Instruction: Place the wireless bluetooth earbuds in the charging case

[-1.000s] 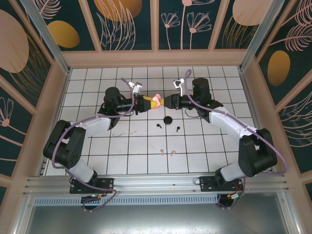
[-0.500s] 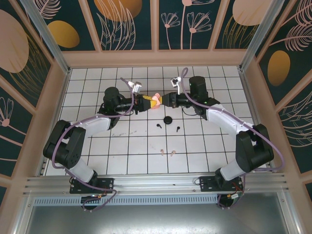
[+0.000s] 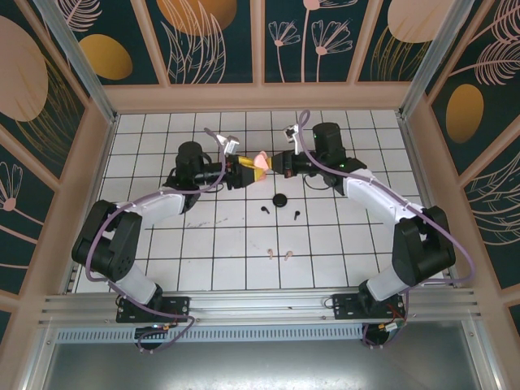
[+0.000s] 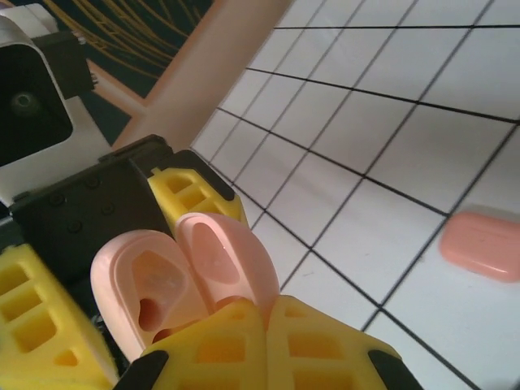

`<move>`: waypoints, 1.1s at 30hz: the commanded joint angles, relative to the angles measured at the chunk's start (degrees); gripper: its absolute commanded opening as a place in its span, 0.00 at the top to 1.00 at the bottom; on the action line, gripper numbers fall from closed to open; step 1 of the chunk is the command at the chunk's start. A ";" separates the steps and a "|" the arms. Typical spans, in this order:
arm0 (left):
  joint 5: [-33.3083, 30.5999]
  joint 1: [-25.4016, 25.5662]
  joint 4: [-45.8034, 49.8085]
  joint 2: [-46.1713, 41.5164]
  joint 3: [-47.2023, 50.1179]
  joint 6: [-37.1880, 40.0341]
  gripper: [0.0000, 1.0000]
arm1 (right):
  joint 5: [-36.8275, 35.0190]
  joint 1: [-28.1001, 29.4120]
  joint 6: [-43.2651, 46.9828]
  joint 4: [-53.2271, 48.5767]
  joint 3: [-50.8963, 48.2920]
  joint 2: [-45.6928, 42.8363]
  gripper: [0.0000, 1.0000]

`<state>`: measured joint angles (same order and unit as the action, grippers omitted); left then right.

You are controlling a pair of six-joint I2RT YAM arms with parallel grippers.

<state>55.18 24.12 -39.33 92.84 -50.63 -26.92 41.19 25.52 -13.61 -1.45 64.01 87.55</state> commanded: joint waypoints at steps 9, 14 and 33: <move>5.92 -1.96 46.37 3.03 -22.31 30.63 0.38 | -10.66 -1.52 20.68 -19.33 7.16 2.53 1.00; 8.85 -1.97 58.97 7.20 -28.73 39.04 0.42 | -9.01 -1.50 22.72 -19.10 6.11 1.56 1.00; 12.29 -0.30 83.67 16.44 -40.41 56.54 0.49 | -9.35 4.22 25.42 -23.37 13.18 5.85 1.00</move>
<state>64.73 23.40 39.88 107.83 -88.90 25.08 31.31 28.67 10.22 -23.35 74.28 92.31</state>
